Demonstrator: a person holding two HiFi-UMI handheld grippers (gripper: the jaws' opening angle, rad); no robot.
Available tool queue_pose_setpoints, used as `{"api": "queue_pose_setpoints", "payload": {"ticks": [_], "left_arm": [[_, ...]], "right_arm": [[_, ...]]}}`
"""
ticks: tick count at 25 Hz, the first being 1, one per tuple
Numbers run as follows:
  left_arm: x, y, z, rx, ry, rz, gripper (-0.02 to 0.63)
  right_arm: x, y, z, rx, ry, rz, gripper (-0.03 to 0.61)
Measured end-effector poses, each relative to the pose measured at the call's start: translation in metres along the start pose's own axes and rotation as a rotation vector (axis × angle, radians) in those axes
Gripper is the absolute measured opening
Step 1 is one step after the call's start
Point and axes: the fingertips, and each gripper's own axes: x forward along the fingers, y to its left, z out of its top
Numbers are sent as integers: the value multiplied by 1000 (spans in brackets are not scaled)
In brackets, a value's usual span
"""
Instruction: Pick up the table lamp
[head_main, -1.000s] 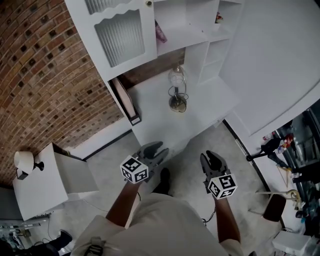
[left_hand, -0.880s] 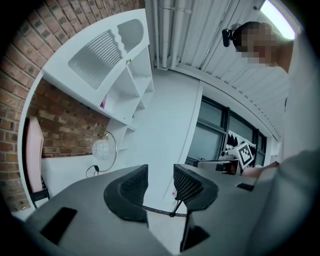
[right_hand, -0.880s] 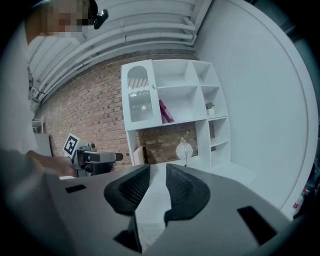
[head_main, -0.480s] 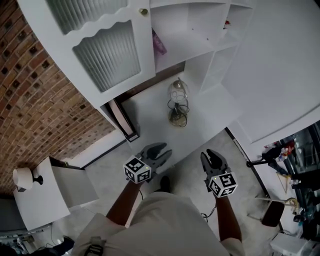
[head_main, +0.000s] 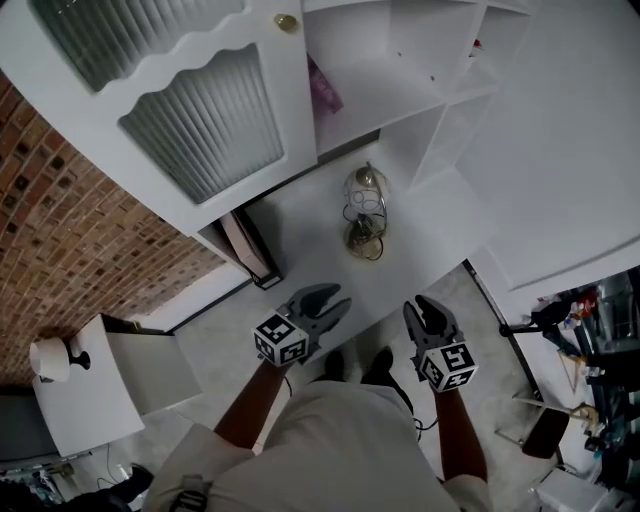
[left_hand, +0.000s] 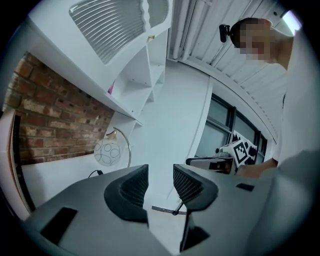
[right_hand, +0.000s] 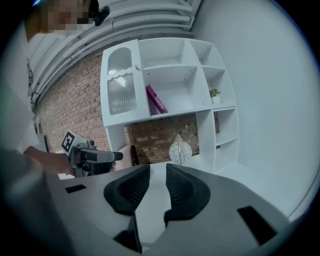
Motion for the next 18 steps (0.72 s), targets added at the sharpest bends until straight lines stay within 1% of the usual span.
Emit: {"api": "queue_pose_setpoints", "payload": {"ticks": [5, 8, 13, 18], "left_arm": [[20, 13, 3, -15, -11, 39, 172], [37, 23, 4, -16, -22, 80, 173], [68, 41, 9, -28, -42, 165, 176], [105, 57, 22, -35, -66, 221, 184]], "right_arm": [[24, -27, 0, -1, 18, 45, 115], [40, -47, -2, 1, 37, 85, 115], [69, -75, -2, -21, 77, 184, 115], [99, -100, 4, -23, 100, 281, 115]]}}
